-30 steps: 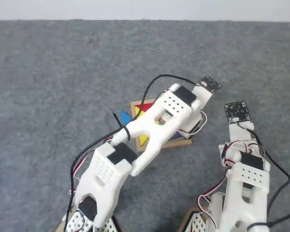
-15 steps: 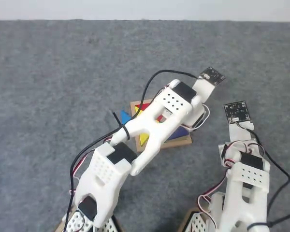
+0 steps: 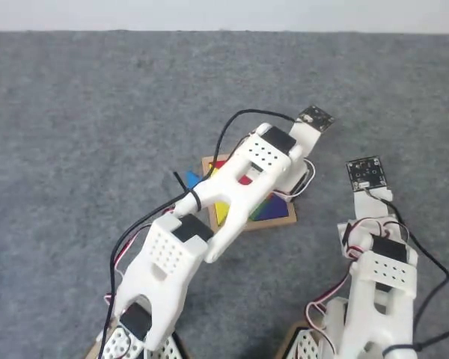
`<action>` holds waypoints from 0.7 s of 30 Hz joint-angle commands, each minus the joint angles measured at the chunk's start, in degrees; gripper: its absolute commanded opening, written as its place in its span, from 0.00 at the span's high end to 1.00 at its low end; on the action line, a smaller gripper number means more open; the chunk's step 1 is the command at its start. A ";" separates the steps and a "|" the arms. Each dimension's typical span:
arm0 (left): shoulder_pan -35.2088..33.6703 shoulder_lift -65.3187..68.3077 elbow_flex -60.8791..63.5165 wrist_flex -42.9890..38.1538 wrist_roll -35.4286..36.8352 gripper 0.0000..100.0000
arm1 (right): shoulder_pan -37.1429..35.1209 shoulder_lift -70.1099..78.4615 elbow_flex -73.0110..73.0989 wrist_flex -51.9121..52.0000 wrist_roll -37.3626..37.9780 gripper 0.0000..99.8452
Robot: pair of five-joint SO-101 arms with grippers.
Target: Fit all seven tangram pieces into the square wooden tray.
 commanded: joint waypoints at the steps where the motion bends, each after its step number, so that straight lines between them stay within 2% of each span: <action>1: -0.53 -0.88 -2.07 2.64 -0.70 0.86 | -1.71 -1.63 -2.64 -0.75 -0.62 0.77; 6: -0.70 -1.76 -3.56 3.43 -0.70 0.86 | -1.54 -1.63 -2.64 -0.75 -0.62 0.77; 13: -4.31 -13.01 -11.56 13.63 -3.60 0.86 | -1.89 -1.63 -1.93 -1.10 -0.62 0.77; 18: -10.02 -20.13 -9.54 18.90 -4.40 0.86 | -1.89 -1.63 -1.85 -1.10 -0.62 0.77; 21: -12.92 -26.73 -4.79 19.60 -5.36 0.91 | -1.89 -1.63 -1.85 -1.10 -0.62 0.77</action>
